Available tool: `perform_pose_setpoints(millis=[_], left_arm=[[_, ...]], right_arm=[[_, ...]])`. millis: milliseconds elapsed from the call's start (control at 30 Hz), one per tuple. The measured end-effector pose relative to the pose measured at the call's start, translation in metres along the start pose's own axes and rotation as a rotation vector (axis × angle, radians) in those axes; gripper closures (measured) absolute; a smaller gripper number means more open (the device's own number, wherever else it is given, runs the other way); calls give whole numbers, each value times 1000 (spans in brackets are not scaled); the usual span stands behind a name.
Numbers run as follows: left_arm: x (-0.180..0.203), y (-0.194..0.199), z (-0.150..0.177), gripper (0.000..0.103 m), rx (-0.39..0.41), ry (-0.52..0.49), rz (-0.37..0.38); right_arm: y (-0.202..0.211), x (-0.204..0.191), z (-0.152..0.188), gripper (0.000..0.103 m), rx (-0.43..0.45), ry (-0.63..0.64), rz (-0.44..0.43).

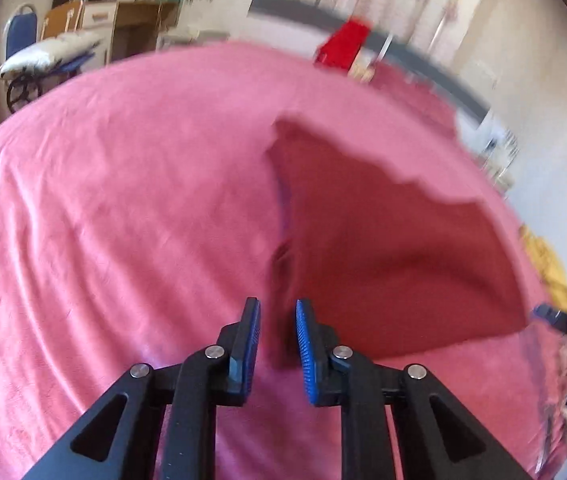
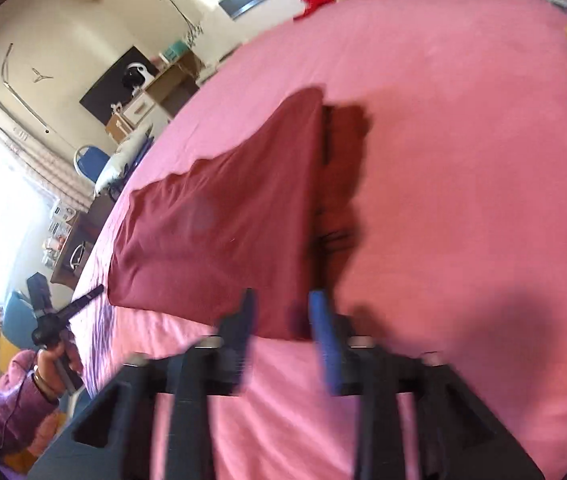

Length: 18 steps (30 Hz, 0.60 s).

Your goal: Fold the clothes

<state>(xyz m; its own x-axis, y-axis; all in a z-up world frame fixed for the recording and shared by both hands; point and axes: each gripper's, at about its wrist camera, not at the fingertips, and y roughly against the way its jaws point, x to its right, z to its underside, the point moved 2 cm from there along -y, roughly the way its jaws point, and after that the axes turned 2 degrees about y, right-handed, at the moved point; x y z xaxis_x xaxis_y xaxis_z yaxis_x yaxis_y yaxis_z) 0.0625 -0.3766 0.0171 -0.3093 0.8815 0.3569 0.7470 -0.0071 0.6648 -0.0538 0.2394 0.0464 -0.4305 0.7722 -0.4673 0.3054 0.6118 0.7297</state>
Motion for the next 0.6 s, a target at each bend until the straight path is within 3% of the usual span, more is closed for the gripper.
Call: perform_pose_setpoints(millis=[33, 200, 333, 433, 600], left_arm=[[16, 1, -4, 85, 32, -17, 38], [147, -54, -14, 83, -38, -267, 250], [239, -106, 2, 83, -114, -505, 310], [264, -139, 5, 83, -158, -529, 308], [241, -171, 8, 84, -210, -377, 317]], right_arm=[[11, 7, 2, 44, 11, 9, -4], [50, 37, 7, 44, 30, 79, -38], [41, 41, 3, 44, -33, 191, -94], [35, 45, 0, 44, -81, 274, -137], [24, 51, -6, 50, -161, 413, -207]])
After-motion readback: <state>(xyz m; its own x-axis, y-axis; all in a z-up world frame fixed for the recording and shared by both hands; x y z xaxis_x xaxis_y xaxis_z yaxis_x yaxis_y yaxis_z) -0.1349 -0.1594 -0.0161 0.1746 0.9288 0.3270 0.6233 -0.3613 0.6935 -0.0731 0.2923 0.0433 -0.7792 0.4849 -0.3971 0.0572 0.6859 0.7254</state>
